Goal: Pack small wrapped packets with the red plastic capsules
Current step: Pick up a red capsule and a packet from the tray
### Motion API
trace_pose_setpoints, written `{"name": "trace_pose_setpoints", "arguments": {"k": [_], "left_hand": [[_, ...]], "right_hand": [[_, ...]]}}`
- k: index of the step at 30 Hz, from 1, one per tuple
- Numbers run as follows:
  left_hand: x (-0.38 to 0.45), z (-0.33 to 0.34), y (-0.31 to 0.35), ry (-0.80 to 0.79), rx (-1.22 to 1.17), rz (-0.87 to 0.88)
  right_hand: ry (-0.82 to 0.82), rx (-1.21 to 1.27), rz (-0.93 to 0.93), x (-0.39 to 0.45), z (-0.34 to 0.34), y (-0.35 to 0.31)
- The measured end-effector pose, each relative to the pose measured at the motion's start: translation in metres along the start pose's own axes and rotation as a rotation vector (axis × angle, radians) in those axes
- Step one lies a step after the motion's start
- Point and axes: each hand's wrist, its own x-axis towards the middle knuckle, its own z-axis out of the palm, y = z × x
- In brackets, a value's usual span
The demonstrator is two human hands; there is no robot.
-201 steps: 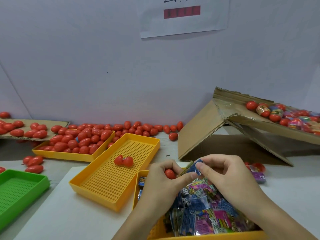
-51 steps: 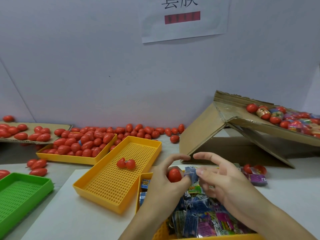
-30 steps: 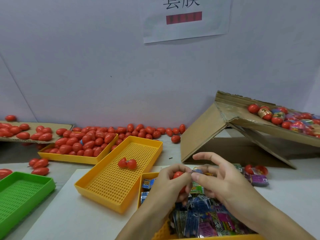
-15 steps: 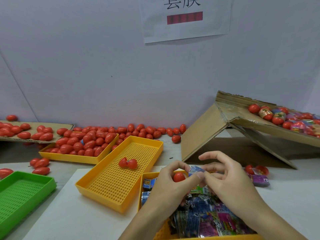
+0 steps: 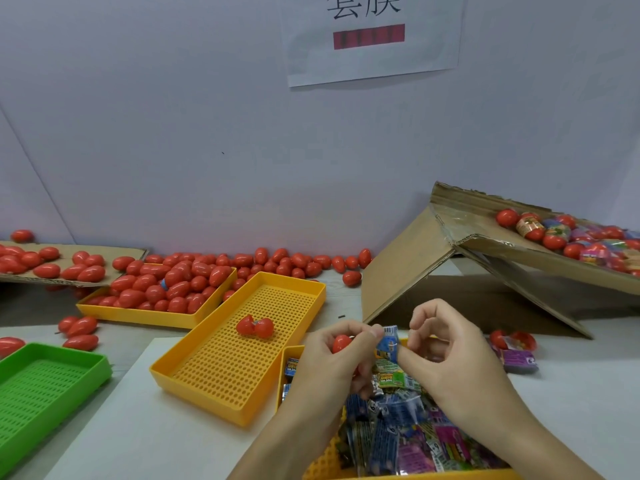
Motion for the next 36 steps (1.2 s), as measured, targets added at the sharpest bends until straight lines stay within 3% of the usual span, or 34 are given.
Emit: {"name": "trace_pose_setpoints", "arguments": {"k": [5,17,22,27,30,36], "left_hand": [[0.001,0.001,0.0,0.036,-0.016,-0.017],[0.002,-0.001,0.0,0.045,-0.074,-0.028],[0.002,-0.002,-0.004,0.022,-0.038,-0.047],[0.005,-0.001,-0.006,-0.02,-0.045,-0.065],[0.006,0.001,-0.009,-0.016,-0.091,-0.114],[0.004,0.0,-0.011,0.027,0.182,0.011]], "right_hand": [[0.038,-0.077,-0.123,-0.002,0.0,-0.003],[-0.1,-0.051,-0.115,-0.004,0.002,-0.006],[-0.02,-0.031,-0.044,0.0,0.001,0.001],[0.173,-0.002,0.063,0.006,-0.004,0.007],[0.181,-0.005,0.073,0.006,-0.006,0.007],[0.094,-0.106,-0.005,0.006,-0.005,0.007]]}}
